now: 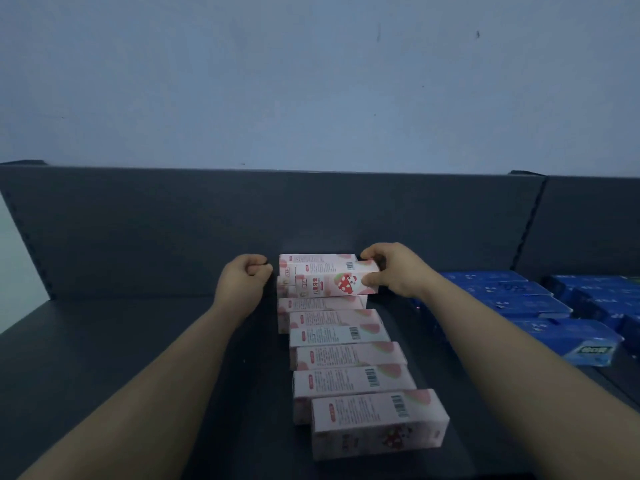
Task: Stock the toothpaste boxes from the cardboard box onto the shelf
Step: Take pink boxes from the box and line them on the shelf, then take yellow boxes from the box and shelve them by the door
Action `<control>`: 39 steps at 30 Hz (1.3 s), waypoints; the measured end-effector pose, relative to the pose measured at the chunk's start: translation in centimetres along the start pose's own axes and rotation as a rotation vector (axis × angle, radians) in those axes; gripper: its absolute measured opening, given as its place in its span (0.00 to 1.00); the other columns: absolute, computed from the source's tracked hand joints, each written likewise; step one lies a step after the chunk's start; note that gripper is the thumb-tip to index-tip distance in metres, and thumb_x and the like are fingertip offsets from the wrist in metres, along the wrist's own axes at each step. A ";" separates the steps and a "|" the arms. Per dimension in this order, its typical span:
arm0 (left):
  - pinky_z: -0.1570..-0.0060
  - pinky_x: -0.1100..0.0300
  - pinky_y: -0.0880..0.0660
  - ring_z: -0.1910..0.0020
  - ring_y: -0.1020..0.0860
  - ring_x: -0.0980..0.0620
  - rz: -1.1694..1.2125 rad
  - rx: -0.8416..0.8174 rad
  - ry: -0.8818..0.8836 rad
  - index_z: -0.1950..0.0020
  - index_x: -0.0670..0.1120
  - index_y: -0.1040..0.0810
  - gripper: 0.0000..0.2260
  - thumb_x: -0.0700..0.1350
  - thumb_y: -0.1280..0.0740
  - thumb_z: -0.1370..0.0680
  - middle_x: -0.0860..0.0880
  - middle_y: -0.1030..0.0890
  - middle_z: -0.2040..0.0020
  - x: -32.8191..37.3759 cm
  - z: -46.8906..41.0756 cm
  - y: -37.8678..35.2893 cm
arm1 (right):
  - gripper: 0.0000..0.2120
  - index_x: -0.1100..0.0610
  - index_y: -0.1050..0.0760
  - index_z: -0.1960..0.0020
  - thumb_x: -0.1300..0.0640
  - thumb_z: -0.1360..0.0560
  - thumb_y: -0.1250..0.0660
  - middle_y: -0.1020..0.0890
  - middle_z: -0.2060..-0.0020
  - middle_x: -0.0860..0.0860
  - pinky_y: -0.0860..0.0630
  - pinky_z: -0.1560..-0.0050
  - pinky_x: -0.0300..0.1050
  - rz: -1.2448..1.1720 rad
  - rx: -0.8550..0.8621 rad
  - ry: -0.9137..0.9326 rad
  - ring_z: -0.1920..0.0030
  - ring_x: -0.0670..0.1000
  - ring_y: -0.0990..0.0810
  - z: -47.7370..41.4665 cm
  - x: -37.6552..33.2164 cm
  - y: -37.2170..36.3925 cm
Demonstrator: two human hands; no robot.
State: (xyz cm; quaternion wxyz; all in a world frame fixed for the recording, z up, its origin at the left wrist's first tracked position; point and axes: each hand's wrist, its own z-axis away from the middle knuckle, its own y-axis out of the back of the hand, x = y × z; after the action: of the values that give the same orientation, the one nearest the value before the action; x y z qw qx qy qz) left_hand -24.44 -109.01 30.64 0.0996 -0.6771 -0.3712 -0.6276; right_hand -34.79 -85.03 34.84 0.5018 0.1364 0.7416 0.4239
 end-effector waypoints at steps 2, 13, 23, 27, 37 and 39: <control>0.50 0.59 0.25 0.48 0.22 0.51 0.004 0.007 -0.015 0.38 0.45 0.24 0.13 0.43 0.35 0.22 0.51 0.20 0.50 -0.1 0.7 0.2 | 0.24 0.57 0.27 0.36 0.63 0.31 0.25 0.22 0.44 0.52 0.25 0.48 0.42 -0.008 0.035 -0.031 0.49 0.51 0.21 0.0 0.0 -0.7; 0.49 0.62 0.25 0.50 0.23 0.56 -0.034 -0.059 -0.272 0.39 0.48 0.24 0.12 0.43 0.36 0.22 0.54 0.21 0.49 3.8 4.3 -0.9 | 0.29 0.54 0.37 0.26 0.48 0.24 0.34 0.33 0.28 0.51 0.39 0.31 0.42 0.210 0.212 0.037 0.28 0.51 0.35 5.8 -0.2 1.2; 0.39 0.60 0.30 0.41 0.24 0.55 -0.185 -0.301 -0.631 0.36 0.48 0.25 0.15 0.47 0.35 0.22 0.51 0.22 0.40 11.4 12.8 -9.1 | 0.27 0.53 0.37 0.25 0.48 0.22 0.36 0.36 0.26 0.51 0.45 0.28 0.41 0.364 0.339 -0.049 0.25 0.49 0.41 18.9 4.0 7.1; 0.39 0.56 0.28 0.43 0.23 0.54 -0.136 -0.402 -0.748 0.38 0.48 0.24 0.14 0.47 0.34 0.23 0.51 0.20 0.43 14.7 18.8 -14.5 | 0.27 0.52 0.37 0.25 0.47 0.22 0.36 0.35 0.26 0.51 0.44 0.28 0.43 0.415 0.383 -0.156 0.25 0.49 0.41 26.3 7.3 10.6; 0.40 0.55 0.28 0.41 0.25 0.52 -0.087 -0.801 -0.819 0.35 0.48 0.26 0.15 0.49 0.36 0.21 0.51 0.23 0.40 18.3 40.1 -29.8 | 0.27 0.51 0.36 0.26 0.46 0.22 0.36 0.33 0.28 0.48 0.37 0.30 0.44 0.432 0.436 -0.554 0.28 0.49 0.35 50.4 18.2 17.8; 0.40 0.58 0.29 0.40 0.26 0.53 -0.089 -0.900 -0.803 0.34 0.49 0.27 0.15 0.49 0.37 0.20 0.52 0.24 0.38 18.7 45.0 -32.5 | 0.27 0.52 0.35 0.26 0.46 0.22 0.36 0.32 0.28 0.49 0.37 0.31 0.43 0.438 0.454 -0.644 0.29 0.50 0.34 55.9 20.3 18.8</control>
State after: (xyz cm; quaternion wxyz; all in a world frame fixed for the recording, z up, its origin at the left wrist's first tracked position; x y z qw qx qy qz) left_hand -11.14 -51.98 28.47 -0.3710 -0.8205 -0.1057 -0.4218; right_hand -0.27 -33.46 28.75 0.5630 0.5217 0.5752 0.2828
